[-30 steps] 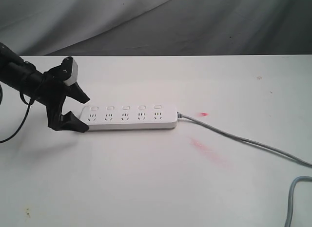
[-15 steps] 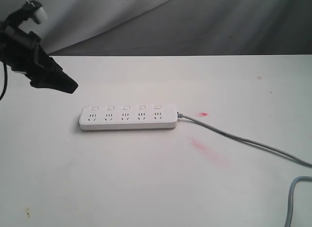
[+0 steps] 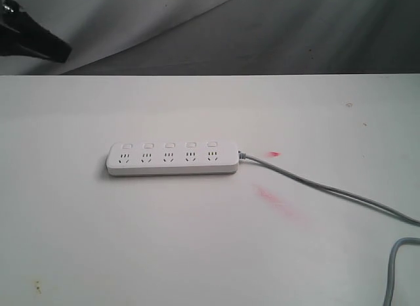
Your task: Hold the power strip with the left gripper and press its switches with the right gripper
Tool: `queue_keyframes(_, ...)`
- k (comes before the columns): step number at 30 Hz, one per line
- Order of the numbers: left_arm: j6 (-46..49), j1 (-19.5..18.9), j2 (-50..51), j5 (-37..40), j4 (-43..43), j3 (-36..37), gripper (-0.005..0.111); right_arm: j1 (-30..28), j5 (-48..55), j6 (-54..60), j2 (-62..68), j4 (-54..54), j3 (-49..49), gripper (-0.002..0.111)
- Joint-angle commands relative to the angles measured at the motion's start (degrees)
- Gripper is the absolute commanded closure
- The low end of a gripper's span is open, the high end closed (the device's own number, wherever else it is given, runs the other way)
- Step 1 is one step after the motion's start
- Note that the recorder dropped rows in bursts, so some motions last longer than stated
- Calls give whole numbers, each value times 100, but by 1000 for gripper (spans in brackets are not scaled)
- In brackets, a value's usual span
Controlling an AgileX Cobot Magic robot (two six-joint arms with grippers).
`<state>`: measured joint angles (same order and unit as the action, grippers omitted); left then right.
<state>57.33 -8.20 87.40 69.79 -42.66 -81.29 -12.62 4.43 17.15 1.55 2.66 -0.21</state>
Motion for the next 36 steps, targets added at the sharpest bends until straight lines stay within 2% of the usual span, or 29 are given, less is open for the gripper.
queue_keyframes(1, -203, 14, -359, 17, -682, -31, 106, -39, 8, -4, -19, 31, 21, 108)
queue_keyframes(8, -192, 14, -705, 17, -708, -31, 106, -39, 8, -4, -19, 31, 21, 108)
queue_keyframes(13, -282, 14, -1107, -241, 357, -31, 106, -39, 8, -4, -19, 31, 21, 108)
queue_keyframes(17, -1799, 29, -1825, -230, 1272, -20, 106, -39, 8, -4, -19, 31, 21, 108)
queue_keyframes(19, -2179, 103, -2231, -241, 1738, -20, 106, -39, 8, -4, -19, 31, 21, 108)
queue_keyframes(22, -3140, 443, -2866, -432, 2679, 86, 106, -39, 8, -4, -19, 31, 21, 108)
queue_keyframes(24, -3858, 911, -3469, -1062, 3568, 575, 106, -39, 8, -4, -19, 31, 21, 108)
queue_keyframes(25, -4302, 1229, -3826, -1669, 4071, 1111, 106, -39, 8, -4, -19, 31, 21, 108)
queue_keyframes(26, -4605, 1389, -4083, -2174, 4393, 1589, 106, -39, 8, -4, -19, 31, 21, 108)
queue_keyframes(27, -4810, 1461, -4243, -2550, 4573, 1954, 106, -39, 8, -4, -19, 31, 21, 108)
queue_keyframes(28, -5106, 1507, -4489, -3346, 4719, 2705, 106, -39, 8, -4, -19, 31, 21, 108)
queue_keyframes(29, -5219, 1507, -4571, -3758, 4730, 3076, 106, -39, 8, -4, -19, 31, 21, 108)
queue_keyframes(31, -5552, 1507, -4612, -5181, 4730, 4195, 106, -39, 8, -4, -19, 31, 21, 108)
queue_keyframes(33, -5765, 1507, -4573, -6313, 4730, 4981, 106, -39, 8, -4, -19, 31, 21, 108)
queue_keyframes(36, -6040, 1507, -4612, -7333, 4711, 5916, 106, -39, 8, -4, -19, 31, 21, 108)
